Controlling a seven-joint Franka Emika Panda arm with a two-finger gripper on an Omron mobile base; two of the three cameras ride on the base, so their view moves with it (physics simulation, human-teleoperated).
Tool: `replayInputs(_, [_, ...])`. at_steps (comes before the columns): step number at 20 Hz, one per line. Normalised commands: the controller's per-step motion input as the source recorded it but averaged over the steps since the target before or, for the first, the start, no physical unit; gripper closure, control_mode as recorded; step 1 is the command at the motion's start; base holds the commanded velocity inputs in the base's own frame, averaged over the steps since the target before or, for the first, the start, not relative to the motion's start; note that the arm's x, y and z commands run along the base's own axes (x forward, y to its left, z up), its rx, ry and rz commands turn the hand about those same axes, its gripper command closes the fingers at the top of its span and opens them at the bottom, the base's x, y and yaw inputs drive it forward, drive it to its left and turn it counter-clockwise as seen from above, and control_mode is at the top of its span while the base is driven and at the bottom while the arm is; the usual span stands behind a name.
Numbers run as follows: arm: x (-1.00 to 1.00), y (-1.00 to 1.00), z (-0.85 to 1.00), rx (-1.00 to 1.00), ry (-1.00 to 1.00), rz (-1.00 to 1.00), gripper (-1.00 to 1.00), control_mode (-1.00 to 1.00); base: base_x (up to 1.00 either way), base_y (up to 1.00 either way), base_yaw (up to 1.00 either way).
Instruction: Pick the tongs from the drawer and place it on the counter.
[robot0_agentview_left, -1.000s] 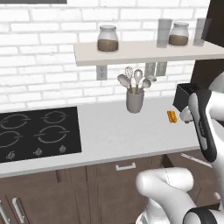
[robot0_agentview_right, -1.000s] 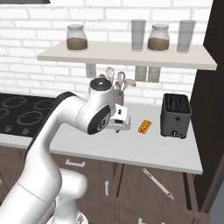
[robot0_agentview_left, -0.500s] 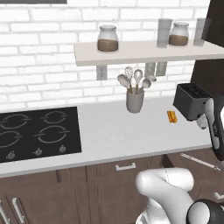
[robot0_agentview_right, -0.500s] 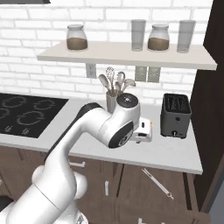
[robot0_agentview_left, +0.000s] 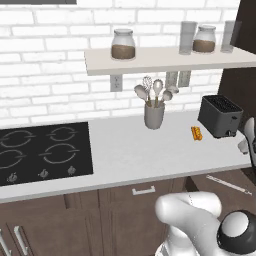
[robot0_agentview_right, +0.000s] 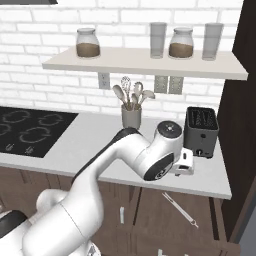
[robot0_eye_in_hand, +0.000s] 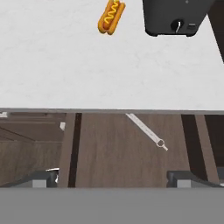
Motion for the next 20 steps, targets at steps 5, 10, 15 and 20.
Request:
replayInputs(5, [0.00,-0.58,-0.40,0.00,0.09,-0.02,-1.00,-1.00,0.00,0.00,0.00])
replayInputs(10, [-0.02,-0.31,-0.47,0.00,0.08,-0.02,-1.00,-1.00,0.00,0.00,0.00])
replayInputs(15, [-0.07,-0.04,-0.47,0.00,0.04,0.00,-1.00,-1.00,0.00,0.00,0.00])
replayInputs(20, [-0.04,0.00,-0.44,0.00,0.01,0.00,-1.00,-1.00,0.00,0.00,0.00])
